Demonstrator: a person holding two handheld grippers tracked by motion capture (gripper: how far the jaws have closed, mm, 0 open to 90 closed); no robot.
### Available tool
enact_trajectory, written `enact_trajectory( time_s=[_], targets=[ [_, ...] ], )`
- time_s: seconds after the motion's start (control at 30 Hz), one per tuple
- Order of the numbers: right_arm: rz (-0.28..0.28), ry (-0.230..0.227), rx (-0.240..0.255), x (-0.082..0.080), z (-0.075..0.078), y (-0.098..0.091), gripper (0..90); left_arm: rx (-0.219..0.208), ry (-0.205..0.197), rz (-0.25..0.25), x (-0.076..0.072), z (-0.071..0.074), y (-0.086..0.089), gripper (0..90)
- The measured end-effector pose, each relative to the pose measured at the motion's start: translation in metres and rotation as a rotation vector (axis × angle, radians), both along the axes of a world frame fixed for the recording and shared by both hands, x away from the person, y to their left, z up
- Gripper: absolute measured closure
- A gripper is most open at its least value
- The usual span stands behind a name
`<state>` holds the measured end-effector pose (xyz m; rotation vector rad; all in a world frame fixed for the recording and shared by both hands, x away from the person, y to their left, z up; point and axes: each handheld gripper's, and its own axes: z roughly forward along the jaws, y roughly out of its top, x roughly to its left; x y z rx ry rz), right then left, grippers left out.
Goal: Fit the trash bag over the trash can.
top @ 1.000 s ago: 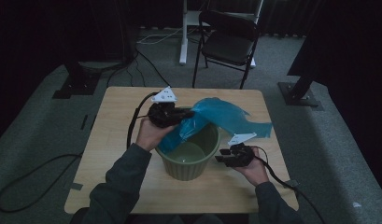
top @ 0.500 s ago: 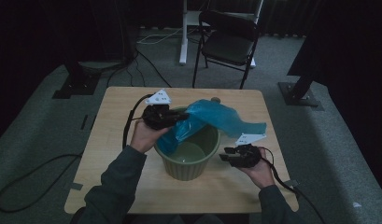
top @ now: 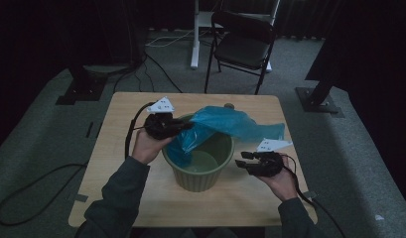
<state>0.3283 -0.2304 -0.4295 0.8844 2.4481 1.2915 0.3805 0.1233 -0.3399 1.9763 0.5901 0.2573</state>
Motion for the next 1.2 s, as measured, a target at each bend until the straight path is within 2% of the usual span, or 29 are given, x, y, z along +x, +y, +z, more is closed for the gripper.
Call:
enact_trajectory(
  time_s=[0.27,0.57,0.67,0.73,0.97,1.07,1.2],
  targets=[
    [-0.026,-0.053,0.04,0.001,0.018,-0.003,57.1,0.027,-0.001,-0.001,-0.003,-0.004,0.002,87.7],
    [-0.08,-0.102,0.067,0.005,0.032,-0.006,52.0,0.045,0.011,0.0,-0.005,-0.011,0.005,87.1],
    [-0.098,-0.113,0.066,0.008,0.034,-0.006,49.0,0.048,0.015,0.005,-0.005,-0.014,0.007,87.0],
    [-0.115,-0.124,0.048,0.011,0.034,-0.004,47.2,0.052,0.018,0.008,-0.005,-0.015,0.009,87.0],
    [-0.141,-0.143,0.024,0.019,0.037,0.001,46.6,0.065,0.019,0.007,-0.006,-0.017,0.01,86.5],
    [-0.141,-0.14,0.011,0.024,0.036,0.004,49.4,0.064,0.02,0.011,-0.006,-0.019,0.01,86.1],
    [-0.125,-0.128,0.009,0.029,0.035,0.006,68.3,0.082,0.024,0.01,-0.006,-0.022,0.01,85.6]
  ],
)
